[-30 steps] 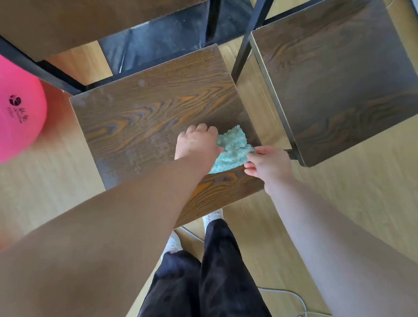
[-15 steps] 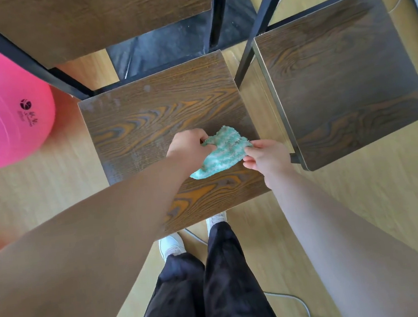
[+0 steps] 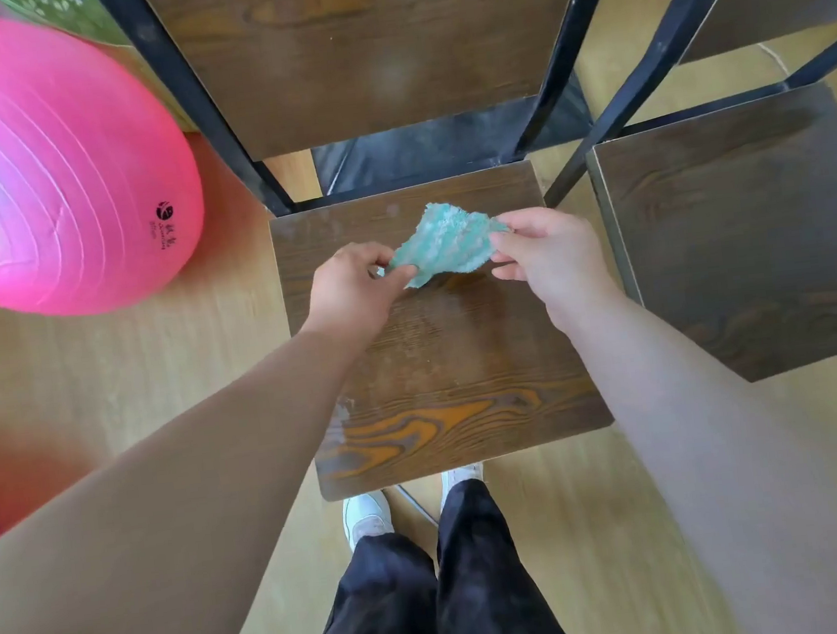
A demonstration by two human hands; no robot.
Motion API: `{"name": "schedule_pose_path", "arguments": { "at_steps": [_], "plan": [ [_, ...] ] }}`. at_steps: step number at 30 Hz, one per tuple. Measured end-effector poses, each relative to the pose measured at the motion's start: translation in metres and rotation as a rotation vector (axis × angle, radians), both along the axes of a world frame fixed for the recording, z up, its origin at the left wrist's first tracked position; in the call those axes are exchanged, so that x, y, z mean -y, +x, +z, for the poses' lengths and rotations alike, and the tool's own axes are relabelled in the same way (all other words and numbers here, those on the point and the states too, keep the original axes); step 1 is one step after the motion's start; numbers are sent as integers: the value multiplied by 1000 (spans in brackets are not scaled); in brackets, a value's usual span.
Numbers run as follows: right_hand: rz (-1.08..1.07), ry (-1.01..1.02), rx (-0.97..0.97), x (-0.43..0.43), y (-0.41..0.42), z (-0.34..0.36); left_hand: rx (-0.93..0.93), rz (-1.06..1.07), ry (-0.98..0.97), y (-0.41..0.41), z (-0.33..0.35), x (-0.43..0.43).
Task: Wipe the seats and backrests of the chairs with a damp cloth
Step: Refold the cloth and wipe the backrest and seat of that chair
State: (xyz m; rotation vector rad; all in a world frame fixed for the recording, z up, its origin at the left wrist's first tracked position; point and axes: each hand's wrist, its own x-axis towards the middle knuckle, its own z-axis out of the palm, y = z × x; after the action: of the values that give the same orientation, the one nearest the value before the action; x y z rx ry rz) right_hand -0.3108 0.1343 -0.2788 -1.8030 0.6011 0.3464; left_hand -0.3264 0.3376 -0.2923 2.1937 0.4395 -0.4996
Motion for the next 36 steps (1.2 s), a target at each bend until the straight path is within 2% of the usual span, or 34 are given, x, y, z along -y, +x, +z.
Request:
{"name": "schedule_pose_path", "arguments": {
  "at_steps": [5,10,15,18,21,24,30,36],
  "plan": [
    [164,-76,22,-11,-12,9,-37,21,17,-24,-3,-15],
    [346,-140,-82,-19,-47,-25,-172,-15,56,-72,-39,-30],
    [597,-257,-89,-22,-59,-44,-163,23,145,-105,-54,-44],
    [788,-252,-77,-27,-50,-33,-134,58,174,-115,-56,-50],
    [898,-153,-113,-36,-39,-19,-108,90,179,-117,-55,-53],
    [944,-103,-169,-44,-33,-17,-91,129,180,-116,-54,-54],
    [903,-275,-124,-64,-26,-52,-86,102,243,-113,-56,-62],
    [552,-445,31,-68,-32,-67,-79,84,266,-113,-55,-67]
  ]
}}
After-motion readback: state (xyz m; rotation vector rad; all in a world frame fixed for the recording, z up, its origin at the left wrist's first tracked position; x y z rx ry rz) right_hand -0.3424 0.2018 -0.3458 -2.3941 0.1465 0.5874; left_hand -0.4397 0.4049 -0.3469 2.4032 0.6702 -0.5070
